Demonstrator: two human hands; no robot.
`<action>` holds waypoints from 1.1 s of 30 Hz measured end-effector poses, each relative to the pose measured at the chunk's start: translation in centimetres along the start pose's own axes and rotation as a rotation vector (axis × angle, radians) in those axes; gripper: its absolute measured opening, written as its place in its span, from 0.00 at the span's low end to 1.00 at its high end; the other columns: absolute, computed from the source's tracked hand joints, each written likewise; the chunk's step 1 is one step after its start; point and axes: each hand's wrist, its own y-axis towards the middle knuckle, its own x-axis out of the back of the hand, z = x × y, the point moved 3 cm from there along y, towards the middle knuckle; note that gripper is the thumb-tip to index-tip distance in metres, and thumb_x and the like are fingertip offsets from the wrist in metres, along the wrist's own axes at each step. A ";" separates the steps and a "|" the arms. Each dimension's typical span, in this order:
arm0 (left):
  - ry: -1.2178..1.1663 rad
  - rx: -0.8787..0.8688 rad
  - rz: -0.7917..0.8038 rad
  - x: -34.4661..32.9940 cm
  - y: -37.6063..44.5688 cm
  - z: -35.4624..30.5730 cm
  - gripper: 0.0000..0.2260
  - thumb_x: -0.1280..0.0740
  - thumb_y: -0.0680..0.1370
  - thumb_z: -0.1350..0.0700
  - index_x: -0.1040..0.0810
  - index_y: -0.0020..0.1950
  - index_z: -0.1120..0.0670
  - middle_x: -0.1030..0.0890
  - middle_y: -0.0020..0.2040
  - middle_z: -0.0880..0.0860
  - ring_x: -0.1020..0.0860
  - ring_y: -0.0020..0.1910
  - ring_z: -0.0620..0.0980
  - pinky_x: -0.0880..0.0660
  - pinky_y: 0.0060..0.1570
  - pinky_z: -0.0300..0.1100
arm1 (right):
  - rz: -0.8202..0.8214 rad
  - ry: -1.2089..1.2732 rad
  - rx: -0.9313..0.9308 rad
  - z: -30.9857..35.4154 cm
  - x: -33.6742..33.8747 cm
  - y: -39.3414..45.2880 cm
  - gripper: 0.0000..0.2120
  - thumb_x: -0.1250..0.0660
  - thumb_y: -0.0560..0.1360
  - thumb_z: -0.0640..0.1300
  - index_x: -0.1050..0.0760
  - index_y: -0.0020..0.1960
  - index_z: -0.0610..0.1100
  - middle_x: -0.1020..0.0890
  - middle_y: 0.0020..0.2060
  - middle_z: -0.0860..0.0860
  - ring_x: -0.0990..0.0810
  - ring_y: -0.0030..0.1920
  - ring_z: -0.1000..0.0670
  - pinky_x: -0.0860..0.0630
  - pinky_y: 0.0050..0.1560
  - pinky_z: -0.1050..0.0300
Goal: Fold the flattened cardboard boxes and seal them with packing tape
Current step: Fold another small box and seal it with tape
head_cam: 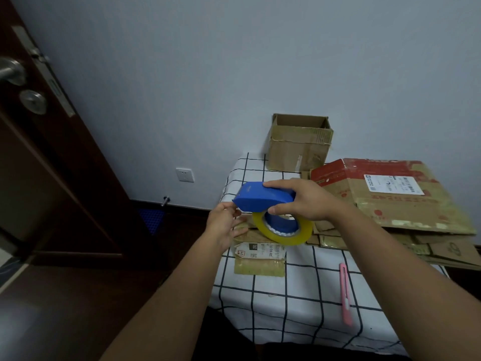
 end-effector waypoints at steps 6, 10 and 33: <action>0.041 -0.002 -0.081 -1.0 0.4 0.8 0.08 0.43 0.83 0.62 0.25 0.56 0.56 0.18 0.51 0.56 0.17 0.49 0.53 0.20 0.52 0.52 | 0.079 -0.105 -0.023 -0.5 1.3 -0.8 0.30 0.27 0.73 0.55 0.32 0.72 0.62 0.25 0.61 0.53 0.24 0.55 0.50 0.27 0.59 0.55; 0.020 0.002 -0.109 -0.5 0.8 1.6 0.07 0.41 0.82 0.64 0.25 0.55 0.57 0.19 0.51 0.57 0.16 0.48 0.54 0.19 0.51 0.51 | 0.125 -0.224 -0.040 -1.1 2.0 -1.8 0.30 0.28 0.74 0.55 0.34 0.73 0.64 0.26 0.58 0.53 0.25 0.54 0.51 0.29 0.56 0.57; 0.330 -0.217 -0.223 2.3 -0.5 2.3 0.08 0.33 0.79 0.58 0.18 0.41 0.56 0.16 0.40 0.55 0.16 0.44 0.54 0.18 0.48 0.52 | 0.288 -0.514 0.028 -0.1 1.0 -0.2 0.31 0.31 0.76 0.57 0.40 0.74 0.66 0.37 0.45 0.59 0.34 0.52 0.51 0.37 0.53 0.55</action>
